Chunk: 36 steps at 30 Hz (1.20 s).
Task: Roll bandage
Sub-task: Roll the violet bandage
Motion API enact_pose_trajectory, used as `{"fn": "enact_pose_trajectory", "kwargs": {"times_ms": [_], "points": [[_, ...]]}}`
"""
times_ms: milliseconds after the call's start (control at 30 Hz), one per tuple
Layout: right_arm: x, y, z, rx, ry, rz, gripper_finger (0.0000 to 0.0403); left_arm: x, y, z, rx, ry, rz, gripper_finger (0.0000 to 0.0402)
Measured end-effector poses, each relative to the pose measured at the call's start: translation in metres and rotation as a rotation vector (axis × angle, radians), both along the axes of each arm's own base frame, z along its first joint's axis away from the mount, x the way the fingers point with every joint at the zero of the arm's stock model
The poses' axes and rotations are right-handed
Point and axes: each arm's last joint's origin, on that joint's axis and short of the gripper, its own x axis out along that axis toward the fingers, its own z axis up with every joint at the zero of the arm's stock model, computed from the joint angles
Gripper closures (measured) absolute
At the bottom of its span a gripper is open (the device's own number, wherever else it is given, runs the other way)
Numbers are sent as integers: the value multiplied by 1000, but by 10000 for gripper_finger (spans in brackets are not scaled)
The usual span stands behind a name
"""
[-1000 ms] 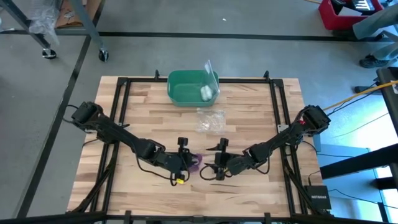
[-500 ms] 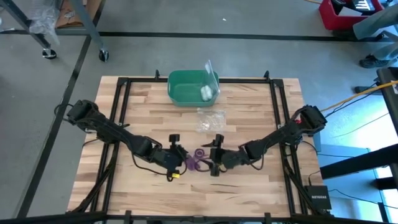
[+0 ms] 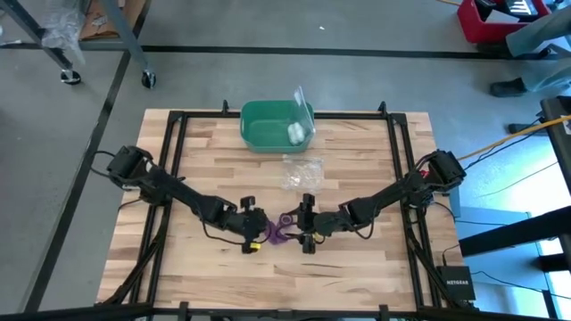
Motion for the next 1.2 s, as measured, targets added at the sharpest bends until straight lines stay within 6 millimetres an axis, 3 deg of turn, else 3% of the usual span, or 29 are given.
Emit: {"fn": "enact_pose_trajectory", "kwargs": {"times_ms": [133,367,633,767,867,1033,1200], "points": [[5,-5,7,30,-76,-30,107,3,5,-8,-19,26,20,300],[13,-4,12,42,-89,150,107,1,5,-8,-103,76,-30,300],[57,14,18,-99,53,305,122,-3,5,-5,-90,92,-35,300],[78,21,8,-174,230,342,149,-2,5,-5,-82,89,-47,300],[91,25,6,-135,238,333,172,-3,5,-5,-80,95,-45,300],[93,26,-24,-35,346,231,208,-6,7,-7,-80,129,-23,301],[92,24,-39,-53,399,169,235,-6,7,-7,-99,129,7,320]]}}
